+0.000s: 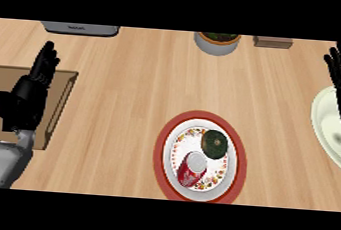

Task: Pick the squash from the plate and place it in the bowl

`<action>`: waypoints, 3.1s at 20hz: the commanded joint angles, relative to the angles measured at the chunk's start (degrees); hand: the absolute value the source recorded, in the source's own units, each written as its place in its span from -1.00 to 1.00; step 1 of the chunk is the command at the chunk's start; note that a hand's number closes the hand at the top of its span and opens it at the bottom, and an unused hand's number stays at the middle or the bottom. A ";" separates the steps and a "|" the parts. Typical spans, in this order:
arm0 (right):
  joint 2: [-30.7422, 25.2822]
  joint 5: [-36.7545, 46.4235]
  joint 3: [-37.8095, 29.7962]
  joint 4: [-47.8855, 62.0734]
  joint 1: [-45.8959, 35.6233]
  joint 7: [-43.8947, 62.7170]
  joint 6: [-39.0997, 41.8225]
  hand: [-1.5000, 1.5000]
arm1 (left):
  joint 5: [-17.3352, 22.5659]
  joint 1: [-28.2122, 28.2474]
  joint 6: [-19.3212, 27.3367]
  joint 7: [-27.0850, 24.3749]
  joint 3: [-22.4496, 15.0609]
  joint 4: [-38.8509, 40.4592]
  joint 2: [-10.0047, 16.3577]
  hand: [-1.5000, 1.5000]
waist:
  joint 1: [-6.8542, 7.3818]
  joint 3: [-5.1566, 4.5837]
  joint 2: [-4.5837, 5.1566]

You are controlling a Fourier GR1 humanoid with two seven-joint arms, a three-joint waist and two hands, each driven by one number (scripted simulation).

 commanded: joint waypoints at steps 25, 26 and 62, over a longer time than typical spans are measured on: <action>-0.69 40.34 32.50 1.37 -9.78 21.16 9.61 -1.00 | 4.19 3.78 -16.16 0.27 -11.86 -3.23 -8.93 0.00 | -0.07 -0.70 -0.50; -1.12 39.23 33.84 -0.04 -10.09 23.36 14.15 -1.00 | 3.88 3.66 -15.68 0.21 -11.77 -2.85 -9.25 0.00 | -0.43 -0.69 -0.54; 14.48 56.19 32.31 -11.82 -4.09 46.15 32.68 -1.00 | -3.61 7.61 -23.07 0.37 -4.93 -4.07 -15.33 0.00 | -0.52 -0.33 0.01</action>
